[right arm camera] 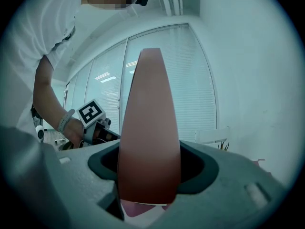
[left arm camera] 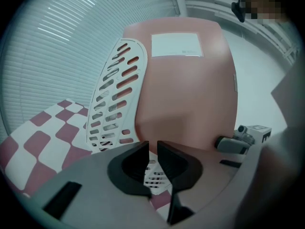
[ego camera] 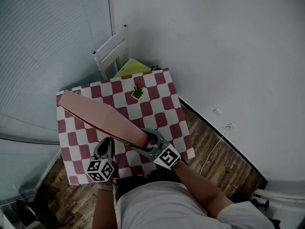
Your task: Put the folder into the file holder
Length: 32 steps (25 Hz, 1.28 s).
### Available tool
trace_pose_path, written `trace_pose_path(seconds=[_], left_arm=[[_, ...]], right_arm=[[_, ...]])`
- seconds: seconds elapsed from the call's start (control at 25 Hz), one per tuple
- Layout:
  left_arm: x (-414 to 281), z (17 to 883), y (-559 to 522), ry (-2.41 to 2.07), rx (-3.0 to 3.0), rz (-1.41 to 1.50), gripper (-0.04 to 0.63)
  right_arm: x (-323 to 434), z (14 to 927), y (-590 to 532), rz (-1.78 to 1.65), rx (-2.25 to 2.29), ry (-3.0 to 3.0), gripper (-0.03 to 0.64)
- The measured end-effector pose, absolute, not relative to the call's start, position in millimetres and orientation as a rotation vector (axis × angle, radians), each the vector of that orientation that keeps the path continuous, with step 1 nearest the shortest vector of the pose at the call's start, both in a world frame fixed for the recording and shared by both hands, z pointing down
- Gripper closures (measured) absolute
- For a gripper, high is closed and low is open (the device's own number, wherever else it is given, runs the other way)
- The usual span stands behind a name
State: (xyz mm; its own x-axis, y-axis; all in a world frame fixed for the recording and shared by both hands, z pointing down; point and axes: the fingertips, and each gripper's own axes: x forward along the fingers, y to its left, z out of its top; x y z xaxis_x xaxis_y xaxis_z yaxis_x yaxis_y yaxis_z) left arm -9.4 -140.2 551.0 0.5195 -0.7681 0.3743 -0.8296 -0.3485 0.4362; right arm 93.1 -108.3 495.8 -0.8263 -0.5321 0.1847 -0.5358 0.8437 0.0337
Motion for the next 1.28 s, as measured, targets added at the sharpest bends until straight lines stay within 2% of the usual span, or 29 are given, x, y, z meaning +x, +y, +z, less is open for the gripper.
trace_pose_path(seconds=[0.32, 0.96, 1.28], left_arm=[[-15, 559, -111, -1.311, 2.138, 0.146, 0.545], [-22, 545, -80, -1.370, 2.115, 0.108, 0.545], [-42, 542, -62, -1.431, 2.076, 0.093, 0.545]], right_arm=[[88, 491, -110, 0.143, 0.894, -2.828, 0.310], [61, 379, -127, -0.088, 0.842, -2.866, 0.304], [38, 344, -144, -0.031, 0.854, -2.867, 0.304]])
